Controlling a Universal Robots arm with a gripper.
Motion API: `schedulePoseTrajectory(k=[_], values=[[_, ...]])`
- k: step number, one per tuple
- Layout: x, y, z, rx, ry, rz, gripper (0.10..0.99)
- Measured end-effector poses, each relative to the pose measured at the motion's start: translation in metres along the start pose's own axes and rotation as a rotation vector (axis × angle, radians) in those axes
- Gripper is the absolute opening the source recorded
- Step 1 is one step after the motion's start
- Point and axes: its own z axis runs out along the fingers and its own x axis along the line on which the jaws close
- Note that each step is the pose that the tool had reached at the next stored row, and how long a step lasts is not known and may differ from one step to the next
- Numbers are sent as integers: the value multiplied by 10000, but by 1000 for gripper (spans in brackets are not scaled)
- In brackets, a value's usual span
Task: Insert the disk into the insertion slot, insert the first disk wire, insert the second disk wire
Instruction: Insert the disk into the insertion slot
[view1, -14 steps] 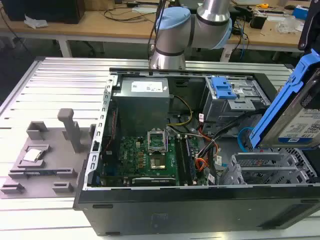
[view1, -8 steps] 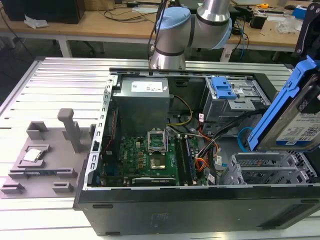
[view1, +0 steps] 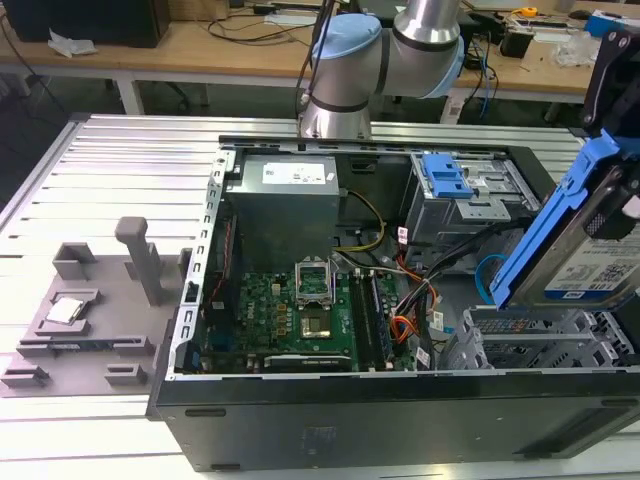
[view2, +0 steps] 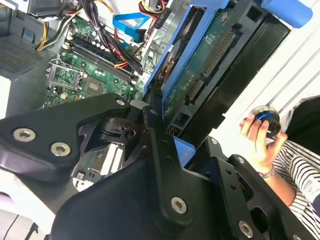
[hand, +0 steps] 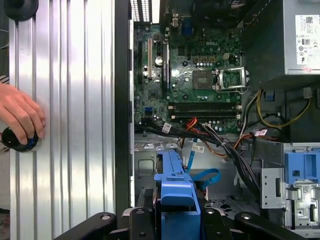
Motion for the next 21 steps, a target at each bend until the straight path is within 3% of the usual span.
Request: schedulePoseTrajectory(k=[4, 7, 13, 21], values=[[-13, -88, 178, -42, 3, 0, 365], [-36, -103, 258, -47, 1, 1, 365], [-49, -65, 309, -47, -6, -16, 365], [-72, -83, 409, -48, -5, -16, 365]])
